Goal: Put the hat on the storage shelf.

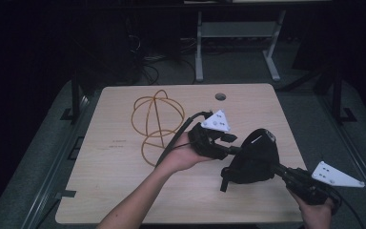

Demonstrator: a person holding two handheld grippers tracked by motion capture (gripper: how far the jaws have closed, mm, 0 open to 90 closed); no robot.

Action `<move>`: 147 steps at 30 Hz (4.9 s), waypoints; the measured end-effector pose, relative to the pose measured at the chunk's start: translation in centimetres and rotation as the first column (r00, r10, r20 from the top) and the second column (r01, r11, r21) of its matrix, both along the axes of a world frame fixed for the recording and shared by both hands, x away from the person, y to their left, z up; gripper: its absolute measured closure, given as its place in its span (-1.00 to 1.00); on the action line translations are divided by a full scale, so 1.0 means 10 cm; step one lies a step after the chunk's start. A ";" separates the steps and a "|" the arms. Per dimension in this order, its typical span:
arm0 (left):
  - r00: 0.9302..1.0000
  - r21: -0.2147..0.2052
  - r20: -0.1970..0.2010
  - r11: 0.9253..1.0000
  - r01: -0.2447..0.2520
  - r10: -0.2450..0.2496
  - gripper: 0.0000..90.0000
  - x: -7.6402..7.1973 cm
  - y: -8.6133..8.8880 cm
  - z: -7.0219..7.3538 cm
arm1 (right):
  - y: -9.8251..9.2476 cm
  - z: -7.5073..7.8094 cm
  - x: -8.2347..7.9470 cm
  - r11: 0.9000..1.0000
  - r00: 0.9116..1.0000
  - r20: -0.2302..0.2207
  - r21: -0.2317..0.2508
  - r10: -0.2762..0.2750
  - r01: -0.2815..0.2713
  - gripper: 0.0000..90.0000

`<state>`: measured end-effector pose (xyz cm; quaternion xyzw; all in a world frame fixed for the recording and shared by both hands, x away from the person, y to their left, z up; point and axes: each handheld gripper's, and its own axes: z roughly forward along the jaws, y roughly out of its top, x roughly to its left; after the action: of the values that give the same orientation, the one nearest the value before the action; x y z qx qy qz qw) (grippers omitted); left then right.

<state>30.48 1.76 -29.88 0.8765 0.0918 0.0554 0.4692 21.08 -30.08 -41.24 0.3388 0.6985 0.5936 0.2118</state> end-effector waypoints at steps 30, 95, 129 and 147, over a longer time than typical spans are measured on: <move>0.998 0.057 0.006 0.996 -0.064 0.064 -0.05 -0.29 0.75 -0.86 | 0.11 0.61 0.35 0.997 0.995 -0.064 -0.034 0.070 -0.072 0.93; 0.993 0.081 0.015 0.990 -0.116 0.115 -0.22 -0.38 1.06 -1.35 | 1.15 1.69 1.14 0.960 0.968 -0.041 -0.127 0.248 -0.251 0.92; 0.993 0.078 0.001 0.990 -0.119 0.119 -0.21 -0.36 1.09 -1.38 | 2.19 2.25 1.64 0.907 0.925 -0.051 -0.184 0.377 -0.380 0.92; 0.994 0.094 0.002 0.990 -0.105 0.105 -0.19 -0.34 1.09 -1.40 | 2.67 2.23 1.91 0.889 0.906 -0.083 -0.176 0.414 -0.422 0.91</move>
<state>27.10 12.67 -43.90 0.8916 0.1359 0.0832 0.4238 40.22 -3.43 -18.96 0.1714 0.8127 0.5487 0.0953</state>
